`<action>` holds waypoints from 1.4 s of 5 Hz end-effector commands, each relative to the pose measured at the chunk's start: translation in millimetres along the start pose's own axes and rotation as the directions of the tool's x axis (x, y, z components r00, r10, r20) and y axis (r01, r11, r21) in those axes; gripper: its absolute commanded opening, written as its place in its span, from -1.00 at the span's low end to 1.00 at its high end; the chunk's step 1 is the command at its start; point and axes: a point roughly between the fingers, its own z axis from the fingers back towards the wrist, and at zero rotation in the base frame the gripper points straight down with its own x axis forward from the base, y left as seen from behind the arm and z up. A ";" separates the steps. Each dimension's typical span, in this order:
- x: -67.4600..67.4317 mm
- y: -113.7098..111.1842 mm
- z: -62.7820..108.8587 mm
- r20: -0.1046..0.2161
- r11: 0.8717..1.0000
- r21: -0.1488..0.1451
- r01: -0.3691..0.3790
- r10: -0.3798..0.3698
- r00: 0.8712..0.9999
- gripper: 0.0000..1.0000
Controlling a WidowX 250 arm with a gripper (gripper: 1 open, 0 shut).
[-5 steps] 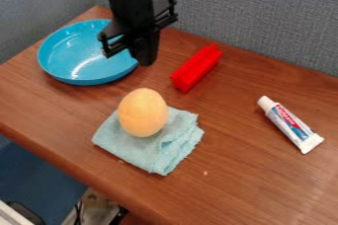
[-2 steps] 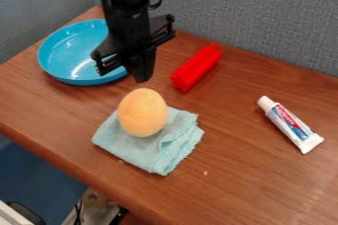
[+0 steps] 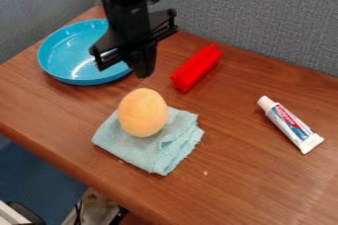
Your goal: Put the yellow ball on the blue plate
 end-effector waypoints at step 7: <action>-17.8 2.5 -19.7 0.088 0.964 -0.048 0.262 -0.257 0.962 -1.00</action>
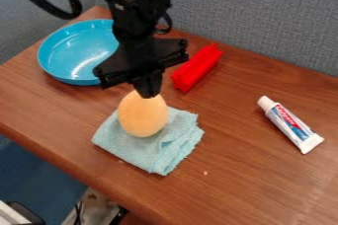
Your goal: Put the yellow ball on the blue plate
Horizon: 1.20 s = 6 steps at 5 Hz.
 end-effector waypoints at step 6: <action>-23.5 8.1 -66.2 0.071 0.985 0.126 0.120 -0.129 0.989 -1.00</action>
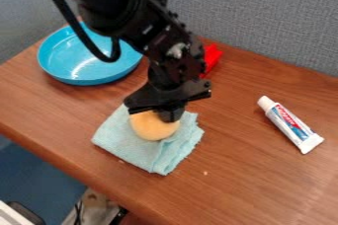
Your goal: Put the yellow ball on the blue plate
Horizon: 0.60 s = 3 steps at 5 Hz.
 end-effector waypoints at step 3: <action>-11.6 27.1 -10.7 -0.032 0.991 0.094 0.095 -0.092 0.995 -1.00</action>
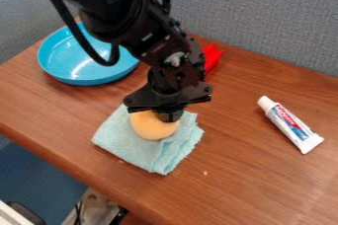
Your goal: Put the yellow ball on the blue plate
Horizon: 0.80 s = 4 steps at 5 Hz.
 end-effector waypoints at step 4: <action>-16.1 41.2 -13.3 -0.066 0.978 0.171 0.116 -0.107 0.992 -1.00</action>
